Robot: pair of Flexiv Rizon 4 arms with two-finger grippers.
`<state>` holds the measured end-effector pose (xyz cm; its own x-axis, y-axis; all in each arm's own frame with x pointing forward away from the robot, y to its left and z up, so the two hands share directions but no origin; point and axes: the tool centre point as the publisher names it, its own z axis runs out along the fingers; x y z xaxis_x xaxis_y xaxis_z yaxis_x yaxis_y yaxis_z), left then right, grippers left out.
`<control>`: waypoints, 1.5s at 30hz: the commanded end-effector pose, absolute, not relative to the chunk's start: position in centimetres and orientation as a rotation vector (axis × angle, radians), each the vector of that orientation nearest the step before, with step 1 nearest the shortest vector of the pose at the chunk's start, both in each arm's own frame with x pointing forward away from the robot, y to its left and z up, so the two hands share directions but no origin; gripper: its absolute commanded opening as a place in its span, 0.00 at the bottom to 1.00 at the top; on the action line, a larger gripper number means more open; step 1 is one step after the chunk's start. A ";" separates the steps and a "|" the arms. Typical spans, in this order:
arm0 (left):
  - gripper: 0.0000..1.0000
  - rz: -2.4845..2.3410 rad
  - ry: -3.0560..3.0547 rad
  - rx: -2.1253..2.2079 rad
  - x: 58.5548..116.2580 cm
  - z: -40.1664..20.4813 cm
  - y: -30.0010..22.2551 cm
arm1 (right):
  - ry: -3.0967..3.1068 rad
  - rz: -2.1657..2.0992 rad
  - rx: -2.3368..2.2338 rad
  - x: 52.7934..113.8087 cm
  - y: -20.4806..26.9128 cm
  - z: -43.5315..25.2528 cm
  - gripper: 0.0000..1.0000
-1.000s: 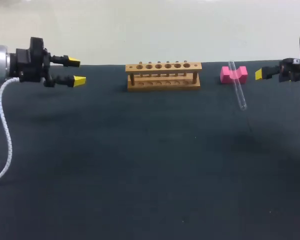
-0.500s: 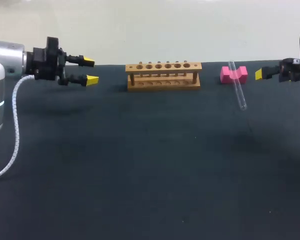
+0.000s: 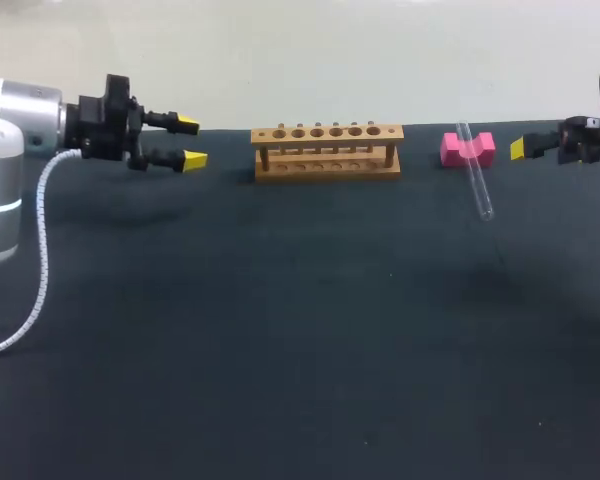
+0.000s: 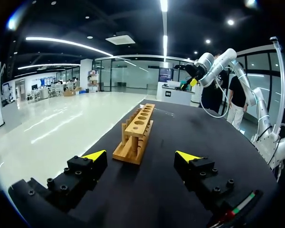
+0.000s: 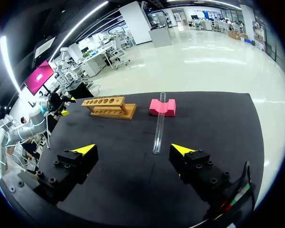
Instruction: Grasp the test tube, adjust it, and insert it.
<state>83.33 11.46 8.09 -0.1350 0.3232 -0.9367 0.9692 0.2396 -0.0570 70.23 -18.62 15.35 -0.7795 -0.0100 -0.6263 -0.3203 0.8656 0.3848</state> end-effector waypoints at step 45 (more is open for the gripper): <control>1.00 -0.912 1.631 1.219 82.9 8.1 11.4 | 2.258 0.308 -0.127 73.2 -15.4 12.2 1.00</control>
<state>83.04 11.44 8.18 -0.1355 0.3240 -0.9363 0.9678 0.2457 -0.0551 72.78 -15.85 13.54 -0.7857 -0.0473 -0.6168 -0.2016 0.9622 0.1830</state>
